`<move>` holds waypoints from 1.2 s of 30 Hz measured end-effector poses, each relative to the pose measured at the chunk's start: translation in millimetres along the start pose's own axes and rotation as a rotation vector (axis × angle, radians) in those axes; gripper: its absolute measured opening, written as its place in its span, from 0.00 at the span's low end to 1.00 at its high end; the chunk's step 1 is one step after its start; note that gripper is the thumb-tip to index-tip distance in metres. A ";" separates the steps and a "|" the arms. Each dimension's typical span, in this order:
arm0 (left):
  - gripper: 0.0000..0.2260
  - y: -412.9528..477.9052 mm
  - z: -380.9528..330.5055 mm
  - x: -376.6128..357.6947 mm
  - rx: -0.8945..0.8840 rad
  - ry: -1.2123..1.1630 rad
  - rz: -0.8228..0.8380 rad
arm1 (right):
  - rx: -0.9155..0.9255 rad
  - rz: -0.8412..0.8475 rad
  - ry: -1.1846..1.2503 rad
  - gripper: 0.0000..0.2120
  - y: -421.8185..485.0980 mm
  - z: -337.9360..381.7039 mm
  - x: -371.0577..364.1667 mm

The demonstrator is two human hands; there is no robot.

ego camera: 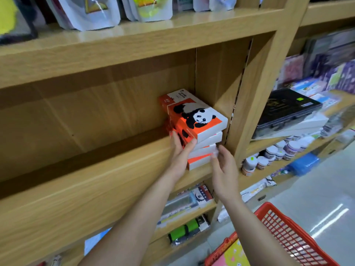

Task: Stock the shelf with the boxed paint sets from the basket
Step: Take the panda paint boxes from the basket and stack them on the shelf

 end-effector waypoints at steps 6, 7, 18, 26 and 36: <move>0.49 9.2 0.0 -11.6 -0.026 0.010 0.078 | 0.060 0.139 -0.223 0.29 -9.8 -6.5 -2.9; 0.46 9.5 3.3 -7.8 -0.017 0.020 0.114 | 0.070 0.170 -0.265 0.31 -8.7 -5.1 -5.0; 0.53 16.3 17.6 13.0 -0.126 0.519 0.060 | 0.055 0.227 -0.311 0.34 2.4 -10.3 -9.7; 0.52 17.3 18.5 12.6 -0.121 0.510 0.057 | 0.329 0.038 -0.334 0.34 1.8 32.6 11.3; 0.56 16.5 20.3 25.0 -0.048 0.646 0.095 | 0.194 0.123 -0.467 0.38 6.8 13.4 -6.7</move>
Point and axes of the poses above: each hand's wrist, its own y-axis towards the middle knuckle, its own x-axis out of the back of the hand, z = x × y, the point moved 6 cm from there along y, towards the middle knuckle, and after that the axes turned 4 degrees about z, right-handed, at the moved point
